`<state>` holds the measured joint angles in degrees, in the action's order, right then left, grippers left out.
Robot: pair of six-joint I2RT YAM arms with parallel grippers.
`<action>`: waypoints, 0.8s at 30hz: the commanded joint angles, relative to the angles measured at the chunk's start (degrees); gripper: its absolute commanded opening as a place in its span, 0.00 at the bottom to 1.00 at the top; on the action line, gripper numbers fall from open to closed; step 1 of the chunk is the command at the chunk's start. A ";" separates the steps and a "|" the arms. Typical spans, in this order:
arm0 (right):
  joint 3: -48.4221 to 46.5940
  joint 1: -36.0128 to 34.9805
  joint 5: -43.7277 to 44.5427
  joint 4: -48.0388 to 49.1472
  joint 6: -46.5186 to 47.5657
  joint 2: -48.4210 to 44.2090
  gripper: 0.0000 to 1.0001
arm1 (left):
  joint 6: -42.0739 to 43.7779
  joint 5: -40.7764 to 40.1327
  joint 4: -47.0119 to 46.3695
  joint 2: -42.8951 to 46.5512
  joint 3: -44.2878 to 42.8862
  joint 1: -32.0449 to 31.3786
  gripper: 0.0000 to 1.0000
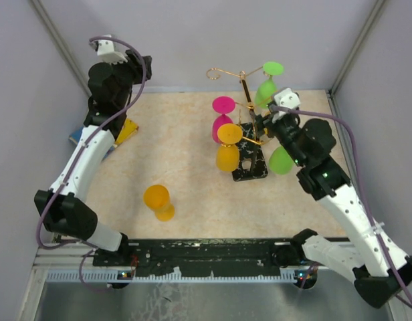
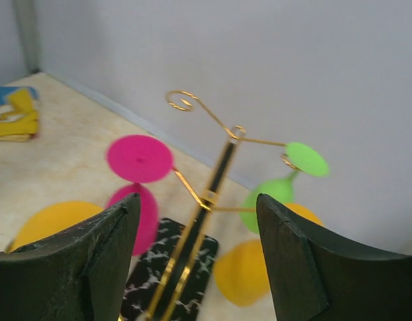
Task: Place the wine glass upside down on the wine glass rack
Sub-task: Pick up the wine glass at the center of the board.
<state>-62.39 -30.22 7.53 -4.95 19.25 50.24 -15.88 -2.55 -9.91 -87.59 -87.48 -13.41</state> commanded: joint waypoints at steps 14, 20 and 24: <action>-13.69 -10.04 -36.53 12.55 -10.95 24.49 0.70 | 7.11 -17.03 8.80 9.11 4.77 -0.11 0.61; -18.34 -15.29 -38.14 8.60 -10.08 32.37 0.71 | 13.26 -7.44 12.78 6.34 0.29 -0.05 0.65; -22.24 -17.73 -38.64 2.51 -8.33 37.48 0.71 | 16.34 -3.93 18.32 3.71 -4.15 -0.04 0.66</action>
<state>-78.70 -45.80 -29.10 1.87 9.04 84.44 -4.34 -12.01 2.81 -81.95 -87.22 -13.39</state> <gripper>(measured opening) 0.708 0.656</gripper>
